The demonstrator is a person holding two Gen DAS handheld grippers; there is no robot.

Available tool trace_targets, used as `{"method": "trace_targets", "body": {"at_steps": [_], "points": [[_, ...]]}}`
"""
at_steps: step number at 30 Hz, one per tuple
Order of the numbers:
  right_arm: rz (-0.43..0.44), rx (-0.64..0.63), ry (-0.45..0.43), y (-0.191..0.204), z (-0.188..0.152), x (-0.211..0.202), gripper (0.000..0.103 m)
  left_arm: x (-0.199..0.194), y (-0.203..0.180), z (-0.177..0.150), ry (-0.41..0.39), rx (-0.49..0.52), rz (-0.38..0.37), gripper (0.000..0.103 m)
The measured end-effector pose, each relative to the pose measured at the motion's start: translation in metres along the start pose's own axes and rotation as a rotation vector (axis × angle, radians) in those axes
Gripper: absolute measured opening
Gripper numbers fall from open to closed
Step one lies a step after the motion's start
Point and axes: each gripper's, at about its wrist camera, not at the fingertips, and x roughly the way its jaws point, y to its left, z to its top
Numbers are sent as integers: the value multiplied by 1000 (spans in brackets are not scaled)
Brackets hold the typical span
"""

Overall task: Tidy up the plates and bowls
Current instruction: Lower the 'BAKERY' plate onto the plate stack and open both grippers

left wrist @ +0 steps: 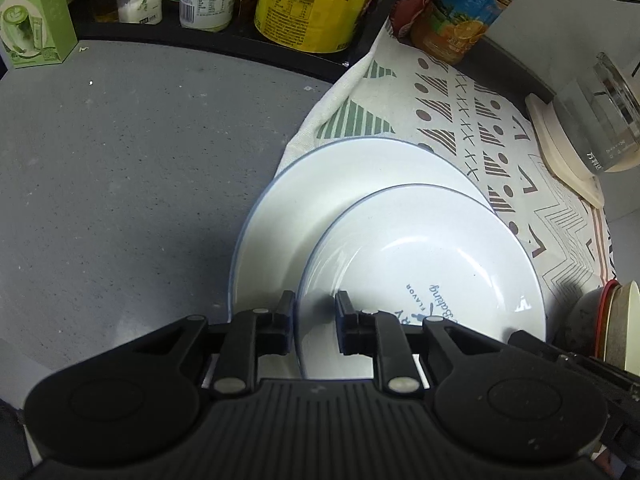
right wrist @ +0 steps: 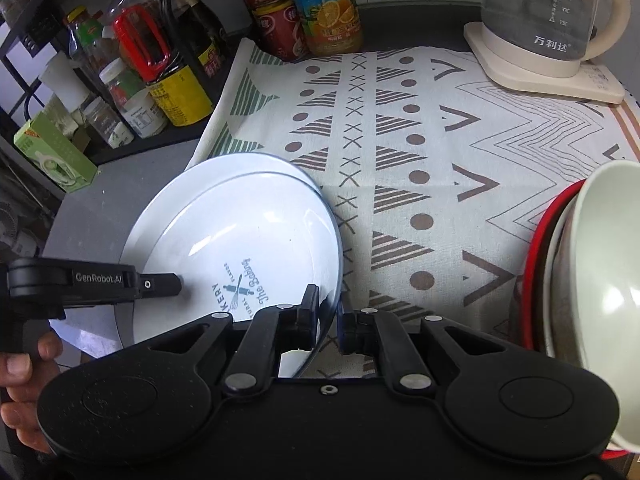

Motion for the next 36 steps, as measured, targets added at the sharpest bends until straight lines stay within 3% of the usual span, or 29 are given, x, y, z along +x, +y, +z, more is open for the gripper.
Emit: {"method": "trace_targets", "body": {"at_steps": [8,13,20,31,33,35,36], "points": [[-24,12,-5,7,-5,3,11,-27,13,13,-28,-13,-40,23],[-42,25,-2,9,-6,6,13,-43,24,18,-83,-5,-26,37],[-63,38,16,15,-8,15,23,-32,34,16,-63,-30,-26,37],[-30,102,46,13,-13,10,28,-29,32,15,-58,-9,15,39],[-25,98,36,13,-12,5,34,-33,29,16,-59,-5,-1,39],[-17,103,5,12,-9,-6,49,-39,22,17,-63,10,-7,41],[-13,107,-12,12,-7,-11,51,-42,18,17,-72,21,-9,45]]}}
